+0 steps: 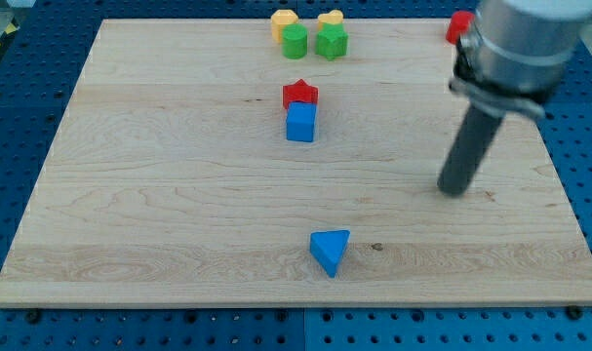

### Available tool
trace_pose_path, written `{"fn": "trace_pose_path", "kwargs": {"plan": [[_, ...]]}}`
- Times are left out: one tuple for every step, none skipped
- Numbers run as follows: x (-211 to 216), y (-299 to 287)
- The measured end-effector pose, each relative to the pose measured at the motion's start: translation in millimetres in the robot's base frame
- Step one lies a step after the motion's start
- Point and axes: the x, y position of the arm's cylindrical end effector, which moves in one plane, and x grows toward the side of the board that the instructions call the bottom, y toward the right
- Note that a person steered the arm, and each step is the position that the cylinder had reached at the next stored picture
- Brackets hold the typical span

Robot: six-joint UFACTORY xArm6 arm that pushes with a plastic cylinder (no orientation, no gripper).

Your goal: Move the blue triangle to center

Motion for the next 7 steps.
{"fn": "trace_pose_path", "kwargs": {"plan": [[73, -29], [87, -66], [86, -118], [87, -120], [86, -119], [74, -120], [55, -123]]}}
